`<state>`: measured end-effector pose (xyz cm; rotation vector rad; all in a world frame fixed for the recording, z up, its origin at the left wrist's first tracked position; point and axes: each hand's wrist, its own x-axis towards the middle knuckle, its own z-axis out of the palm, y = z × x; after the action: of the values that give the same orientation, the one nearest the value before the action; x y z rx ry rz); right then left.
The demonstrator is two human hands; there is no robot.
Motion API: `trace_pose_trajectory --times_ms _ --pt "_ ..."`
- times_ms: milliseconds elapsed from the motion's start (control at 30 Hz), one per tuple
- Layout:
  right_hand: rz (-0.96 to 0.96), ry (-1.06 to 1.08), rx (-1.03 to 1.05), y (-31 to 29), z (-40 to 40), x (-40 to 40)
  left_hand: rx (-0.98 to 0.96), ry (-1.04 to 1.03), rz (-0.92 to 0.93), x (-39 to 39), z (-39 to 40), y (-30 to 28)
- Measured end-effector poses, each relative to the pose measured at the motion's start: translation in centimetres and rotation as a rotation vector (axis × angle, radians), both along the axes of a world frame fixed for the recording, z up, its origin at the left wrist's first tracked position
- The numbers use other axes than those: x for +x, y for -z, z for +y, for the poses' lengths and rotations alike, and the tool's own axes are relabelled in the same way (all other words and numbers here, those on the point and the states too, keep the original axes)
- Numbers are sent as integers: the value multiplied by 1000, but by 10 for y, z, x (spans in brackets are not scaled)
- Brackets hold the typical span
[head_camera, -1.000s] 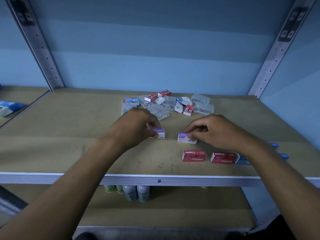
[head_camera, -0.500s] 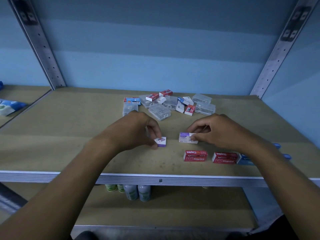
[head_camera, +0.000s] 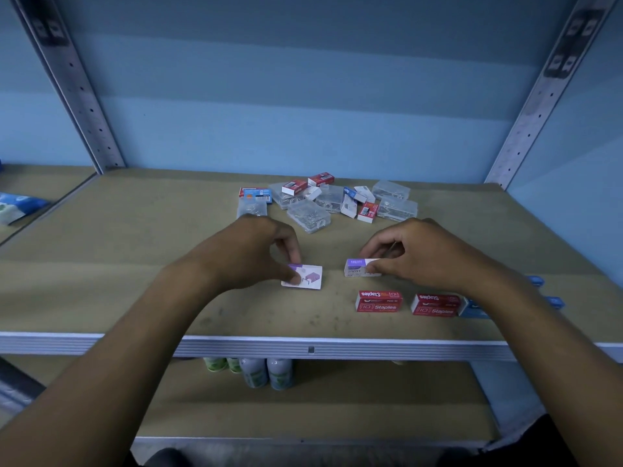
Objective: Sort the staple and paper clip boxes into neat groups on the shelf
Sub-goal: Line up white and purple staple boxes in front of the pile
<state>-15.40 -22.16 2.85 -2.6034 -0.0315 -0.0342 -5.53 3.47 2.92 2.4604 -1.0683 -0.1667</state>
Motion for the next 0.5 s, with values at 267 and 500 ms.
trace_pose_trajectory --times_ms 267,500 --pt "2 19 26 -2 2 -3 3 34 33 -7 2 -1" --pt "3 39 25 -2 3 -3 -4 83 27 -8 2 3"
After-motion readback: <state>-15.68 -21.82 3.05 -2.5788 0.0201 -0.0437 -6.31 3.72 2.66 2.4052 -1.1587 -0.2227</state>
